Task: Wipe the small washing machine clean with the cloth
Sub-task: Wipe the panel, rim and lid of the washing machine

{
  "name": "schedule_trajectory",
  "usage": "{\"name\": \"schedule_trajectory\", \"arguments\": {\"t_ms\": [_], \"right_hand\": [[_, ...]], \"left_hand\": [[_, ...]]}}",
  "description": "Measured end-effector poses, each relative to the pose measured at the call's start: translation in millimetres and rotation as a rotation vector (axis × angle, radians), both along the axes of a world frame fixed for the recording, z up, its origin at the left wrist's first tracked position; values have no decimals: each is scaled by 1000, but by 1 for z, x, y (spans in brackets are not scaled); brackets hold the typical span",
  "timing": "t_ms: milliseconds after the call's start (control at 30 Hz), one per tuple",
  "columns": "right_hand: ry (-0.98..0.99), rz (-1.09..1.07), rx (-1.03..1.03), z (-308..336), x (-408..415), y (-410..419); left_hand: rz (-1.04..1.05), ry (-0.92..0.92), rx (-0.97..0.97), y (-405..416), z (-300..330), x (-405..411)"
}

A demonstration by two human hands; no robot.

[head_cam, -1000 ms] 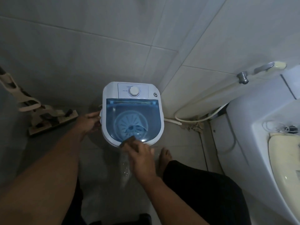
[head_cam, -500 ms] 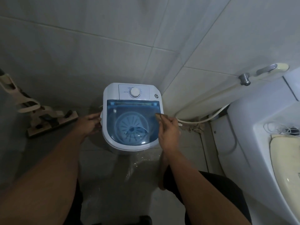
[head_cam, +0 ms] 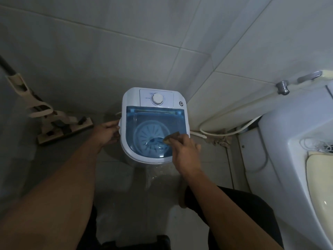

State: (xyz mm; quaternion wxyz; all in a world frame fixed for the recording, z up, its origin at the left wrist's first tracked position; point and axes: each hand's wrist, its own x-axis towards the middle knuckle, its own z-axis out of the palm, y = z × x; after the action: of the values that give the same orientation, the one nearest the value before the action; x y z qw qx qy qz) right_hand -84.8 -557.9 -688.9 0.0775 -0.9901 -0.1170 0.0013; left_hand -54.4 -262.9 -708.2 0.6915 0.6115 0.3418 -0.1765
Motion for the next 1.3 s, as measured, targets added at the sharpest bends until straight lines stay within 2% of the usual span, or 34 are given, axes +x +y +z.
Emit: {"name": "schedule_trajectory", "arguments": {"t_ms": [100, 267, 667, 800, 867, 1033, 1133, 1233, 1300], "right_hand": [[-14, 96, -131, -1, 0, 5], [-91, 246, -238, -6, 4, 25], [-91, 353, -152, -8, 18, 18], [-105, 14, -2, 1, 26, -6], [-118, -84, 47, 2, 29, -12], [-1, 66, 68, -13, 5, 27], [19, 144, 178, -21, -13, 64], [31, 206, 339, -13, -5, 62], [-15, 109, 422, -13, 10, 40]], "left_hand": [[5, 4, 4, 1, -2, 0], [-8, 12, 26, 3, -4, 1], [-4, 16, 23, 2, -5, 3], [-14, 19, 32, 3, -5, 2], [-19, 18, 31, 3, -4, 2], [-4, 12, 26, 3, -4, 1], [-17, 16, 28, 2, -3, 1], [-23, 19, 33, 1, -1, 1], [-23, 19, 29, 2, -2, 2]]}}
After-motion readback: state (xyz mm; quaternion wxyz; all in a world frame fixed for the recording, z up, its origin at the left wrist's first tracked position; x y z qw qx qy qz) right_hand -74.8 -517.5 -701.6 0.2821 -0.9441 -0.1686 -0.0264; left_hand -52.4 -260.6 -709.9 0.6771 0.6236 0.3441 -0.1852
